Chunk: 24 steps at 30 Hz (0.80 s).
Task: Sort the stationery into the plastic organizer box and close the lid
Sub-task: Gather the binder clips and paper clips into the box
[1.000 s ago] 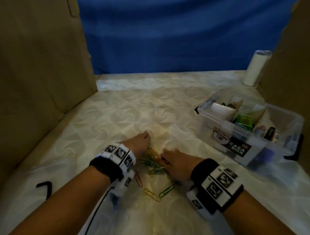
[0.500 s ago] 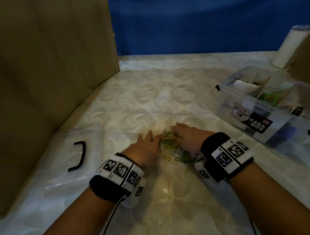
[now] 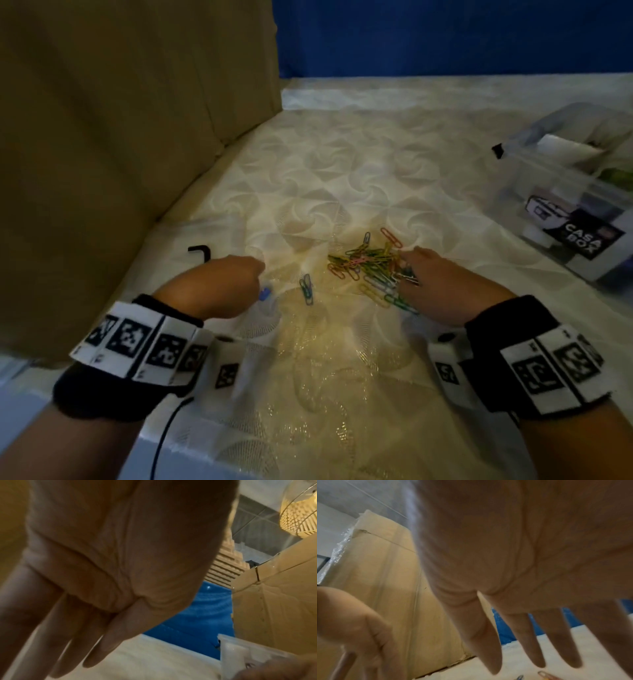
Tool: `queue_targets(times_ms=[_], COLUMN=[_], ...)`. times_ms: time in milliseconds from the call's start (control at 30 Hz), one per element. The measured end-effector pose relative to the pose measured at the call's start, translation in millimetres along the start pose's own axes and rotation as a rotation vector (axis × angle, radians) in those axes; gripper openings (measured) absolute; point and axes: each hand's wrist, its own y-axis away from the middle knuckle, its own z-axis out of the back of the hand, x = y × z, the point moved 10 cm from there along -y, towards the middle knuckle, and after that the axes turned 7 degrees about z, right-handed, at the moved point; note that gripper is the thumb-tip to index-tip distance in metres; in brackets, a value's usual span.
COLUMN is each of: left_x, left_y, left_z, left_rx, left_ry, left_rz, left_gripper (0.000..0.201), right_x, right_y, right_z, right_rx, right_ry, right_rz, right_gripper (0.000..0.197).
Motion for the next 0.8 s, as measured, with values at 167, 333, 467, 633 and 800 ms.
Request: queue_targets(times_ms=[167,333,467,633,800], left_x=[-37.6,-86.1,-84.7,-43.1,-27.6], left_y=[12.7,14.7,2.8,-5.8,-18.5], left_z=[-40.1,-37.7,-27.1,1.1,15.4], left_rx=[0.142,0.092,0.032,-0.077,-0.168], left_ry=[-0.091,-0.153,-0.065,-0.019,0.028], left_rz=[-0.04,-0.084,-0.101,-0.069,-0.104], left_gripper=[0.037,0.055,0.055,0.06,0.056], right_x=[8.1,15.2,7.9,-12.5,-4.9], right_y=[-5.8,-0.9,7.6,18.3,24.2], right_z=[-21.7,-9.4,6.4,13.3,12.0], right_rx=[0.078,0.023,-0.052,-0.078,-0.115], right_ry=[0.024,-0.006,-0.02,-0.06,-0.018], right_rz=[0.002,0.053,0.045,0.009,0.039], right_gripper=[0.058,0.061,0.067,0.064,0.054])
